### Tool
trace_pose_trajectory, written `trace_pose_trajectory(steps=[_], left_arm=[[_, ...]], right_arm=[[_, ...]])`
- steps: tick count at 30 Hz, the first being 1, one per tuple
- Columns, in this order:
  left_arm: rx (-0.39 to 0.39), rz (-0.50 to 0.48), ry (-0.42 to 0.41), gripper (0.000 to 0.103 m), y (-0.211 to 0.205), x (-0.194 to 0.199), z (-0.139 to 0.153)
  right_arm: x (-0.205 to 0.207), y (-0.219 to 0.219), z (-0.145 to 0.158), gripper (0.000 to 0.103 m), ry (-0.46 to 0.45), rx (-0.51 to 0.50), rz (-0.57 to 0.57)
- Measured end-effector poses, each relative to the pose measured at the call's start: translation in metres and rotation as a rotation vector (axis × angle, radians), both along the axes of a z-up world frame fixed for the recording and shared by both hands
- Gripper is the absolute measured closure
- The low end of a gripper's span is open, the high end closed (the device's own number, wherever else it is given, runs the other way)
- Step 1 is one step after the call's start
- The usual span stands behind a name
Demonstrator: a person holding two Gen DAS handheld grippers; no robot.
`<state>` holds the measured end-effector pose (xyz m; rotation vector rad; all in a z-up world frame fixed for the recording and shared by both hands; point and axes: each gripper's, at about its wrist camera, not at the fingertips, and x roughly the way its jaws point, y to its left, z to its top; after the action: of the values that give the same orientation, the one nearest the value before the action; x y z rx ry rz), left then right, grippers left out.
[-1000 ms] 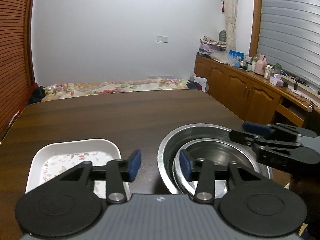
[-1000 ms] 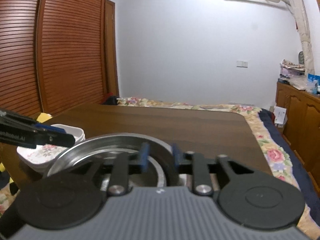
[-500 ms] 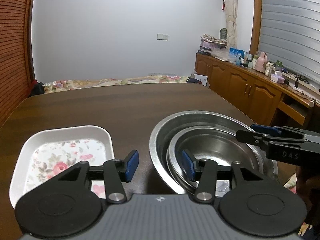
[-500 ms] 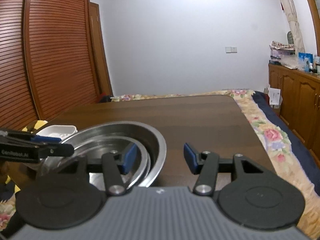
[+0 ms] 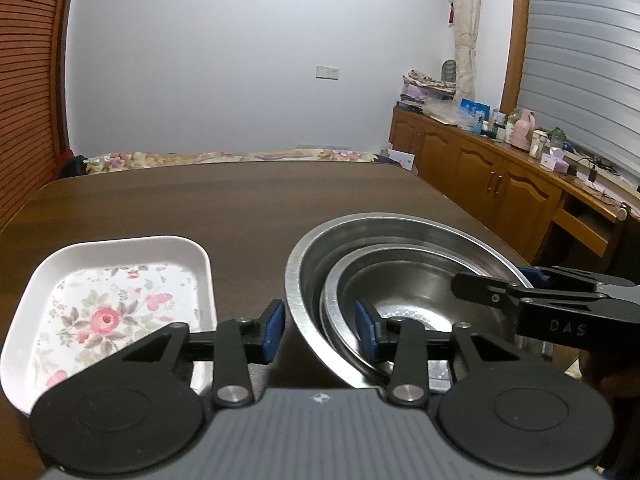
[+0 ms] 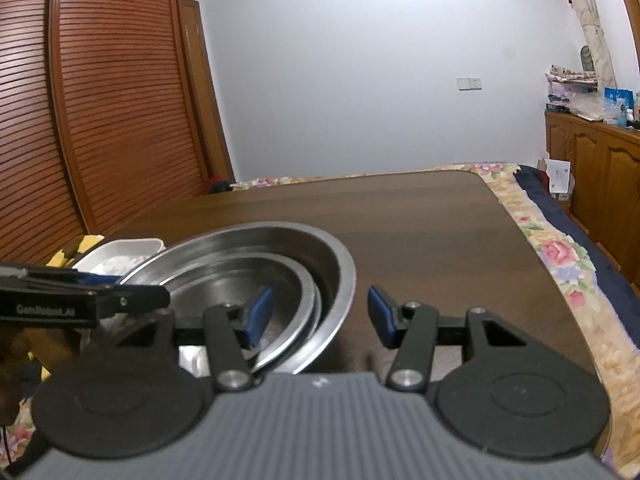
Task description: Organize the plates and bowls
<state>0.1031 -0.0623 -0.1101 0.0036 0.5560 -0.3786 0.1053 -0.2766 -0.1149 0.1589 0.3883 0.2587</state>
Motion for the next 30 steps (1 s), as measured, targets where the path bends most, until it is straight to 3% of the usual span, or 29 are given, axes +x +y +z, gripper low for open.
trace_pose_trajectory(steps=[5,14,22,30], left_arm=[[0.0,-0.007,0.0,0.068,0.0,0.0,-0.002],[-0.025,0.011,-0.012,0.073,0.002,-0.001,0.001],[-0.032,0.001,-0.035,0.073,0.002,0.003,0.022],[-0.041,-0.01,-0.073,0.073,-0.003,0.007,0.066]], right_arm=[[0.001,0.004,-0.001,0.049,0.0,0.002,0.019],[0.002,-0.003,-0.001,0.06,-0.007,0.059,0.018],[0.001,-0.003,0.02,0.061,-0.074,0.032,0.014],[0.003,-0.01,0.055,0.061,-0.116,0.041,0.01]])
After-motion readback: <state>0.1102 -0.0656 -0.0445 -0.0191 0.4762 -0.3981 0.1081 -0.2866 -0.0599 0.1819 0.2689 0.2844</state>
